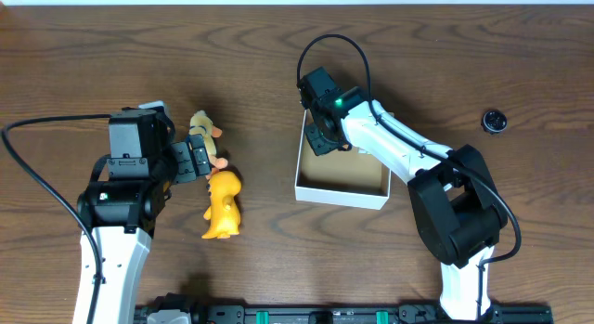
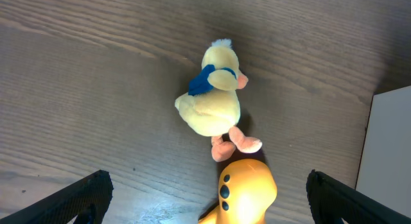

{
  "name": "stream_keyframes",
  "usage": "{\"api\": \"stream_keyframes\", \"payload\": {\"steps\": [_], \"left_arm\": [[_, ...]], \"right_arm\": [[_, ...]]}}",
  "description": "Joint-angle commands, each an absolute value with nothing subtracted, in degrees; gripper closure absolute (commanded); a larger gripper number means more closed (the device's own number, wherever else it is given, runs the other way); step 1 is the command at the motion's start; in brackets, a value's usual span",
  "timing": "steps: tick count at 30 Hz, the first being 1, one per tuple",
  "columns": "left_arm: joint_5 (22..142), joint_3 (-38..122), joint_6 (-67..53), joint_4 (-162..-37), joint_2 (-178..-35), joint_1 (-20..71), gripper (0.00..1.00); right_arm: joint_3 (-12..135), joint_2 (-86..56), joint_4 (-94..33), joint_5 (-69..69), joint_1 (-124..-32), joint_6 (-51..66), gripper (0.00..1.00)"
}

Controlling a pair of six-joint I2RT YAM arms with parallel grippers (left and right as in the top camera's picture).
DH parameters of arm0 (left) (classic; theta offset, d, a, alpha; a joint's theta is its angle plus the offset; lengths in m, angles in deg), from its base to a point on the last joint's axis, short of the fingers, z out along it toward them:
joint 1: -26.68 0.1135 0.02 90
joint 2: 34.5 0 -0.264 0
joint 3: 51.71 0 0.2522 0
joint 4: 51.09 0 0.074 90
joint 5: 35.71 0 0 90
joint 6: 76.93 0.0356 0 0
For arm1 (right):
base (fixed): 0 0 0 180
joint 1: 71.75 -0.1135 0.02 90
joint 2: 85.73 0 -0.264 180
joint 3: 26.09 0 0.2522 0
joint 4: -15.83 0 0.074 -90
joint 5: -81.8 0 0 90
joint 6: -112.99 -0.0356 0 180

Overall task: Pack container
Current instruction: 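Open right gripper to release the orange object and lift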

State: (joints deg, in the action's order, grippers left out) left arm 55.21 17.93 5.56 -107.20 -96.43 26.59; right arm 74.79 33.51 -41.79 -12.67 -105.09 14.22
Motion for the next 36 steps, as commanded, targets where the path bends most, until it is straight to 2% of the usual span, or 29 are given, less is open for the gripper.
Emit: {"api": "stream_keyframes", "payload": {"steps": [1, 7, 22, 30, 36], "left_arm": [[55.15, 18.98, 5.38, -107.46, -96.23, 26.78, 0.02], [55.15, 18.98, 5.47, -107.46, -96.23, 26.78, 0.02], [55.15, 18.98, 5.47, -107.46, -96.23, 26.78, 0.02], [55.15, 18.98, 5.49, -107.44, -96.23, 26.78, 0.02], [55.15, 18.98, 5.49, -107.46, -96.23, 26.78, 0.02]], "right_arm": [[74.90, 34.41, -42.34, -14.88, -104.72, 12.75, 0.70], [74.90, 34.41, -44.48, -18.37, -104.66, 8.27, 0.70], [75.20, 33.22, -46.18, -18.22, -104.83, 8.45, 0.67], [80.05, 22.86, -50.64, -18.53, -103.21, 9.93, 0.67], [80.64, 13.38, -50.99, -18.77, -96.74, 9.26, 0.67]]}}
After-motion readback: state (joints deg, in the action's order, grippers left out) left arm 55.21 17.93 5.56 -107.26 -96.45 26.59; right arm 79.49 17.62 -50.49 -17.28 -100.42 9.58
